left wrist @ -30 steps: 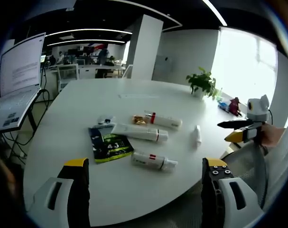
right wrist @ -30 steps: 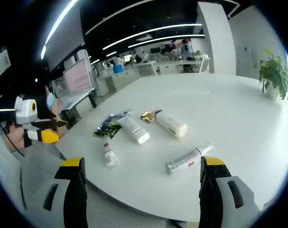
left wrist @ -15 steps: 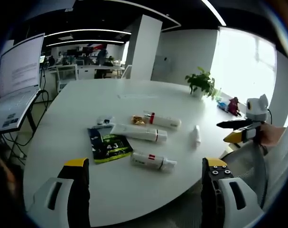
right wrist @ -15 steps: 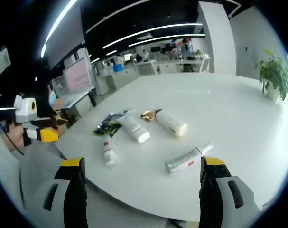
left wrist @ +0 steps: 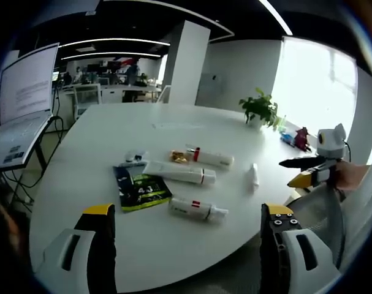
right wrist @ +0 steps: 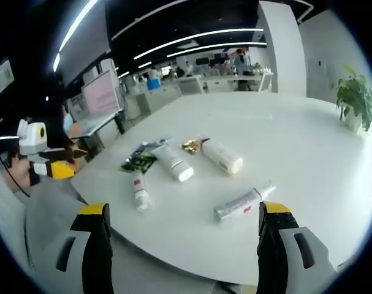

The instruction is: Arrange the skincare products in the storage area until every visible bottle or jar stands upright without overlapping.

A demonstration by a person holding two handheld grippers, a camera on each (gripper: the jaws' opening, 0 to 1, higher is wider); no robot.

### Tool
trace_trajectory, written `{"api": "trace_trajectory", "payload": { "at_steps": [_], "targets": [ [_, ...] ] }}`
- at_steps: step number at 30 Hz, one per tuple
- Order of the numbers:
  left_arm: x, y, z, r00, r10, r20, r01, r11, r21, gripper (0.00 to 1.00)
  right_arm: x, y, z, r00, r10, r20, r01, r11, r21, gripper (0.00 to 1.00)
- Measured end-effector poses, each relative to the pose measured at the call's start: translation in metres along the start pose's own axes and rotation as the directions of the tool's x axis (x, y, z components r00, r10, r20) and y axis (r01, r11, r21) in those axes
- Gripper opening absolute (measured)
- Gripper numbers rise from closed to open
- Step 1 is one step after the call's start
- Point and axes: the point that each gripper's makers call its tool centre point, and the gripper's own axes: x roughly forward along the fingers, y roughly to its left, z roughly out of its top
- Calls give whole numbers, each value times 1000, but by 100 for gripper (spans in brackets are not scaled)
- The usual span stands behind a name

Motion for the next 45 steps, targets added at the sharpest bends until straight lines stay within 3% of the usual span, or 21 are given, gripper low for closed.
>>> {"api": "trace_trajectory", "payload": {
  "at_steps": [13, 21, 45],
  "targets": [
    [0, -4, -1, 1000, -15, -4, 15, 1000, 12, 91, 1, 1, -2, 1000, 2, -20, -2, 1000, -2, 100],
    [0, -6, -1, 1000, -22, -5, 22, 1000, 16, 90, 0, -2, -2, 1000, -3, -23, 4, 998, 61, 100],
    [-2, -6, 1, 1000, -19, 11, 19, 1000, 17, 90, 0, 6, -5, 996, 8, -90, -9, 1000, -15, 100]
  ]
}}
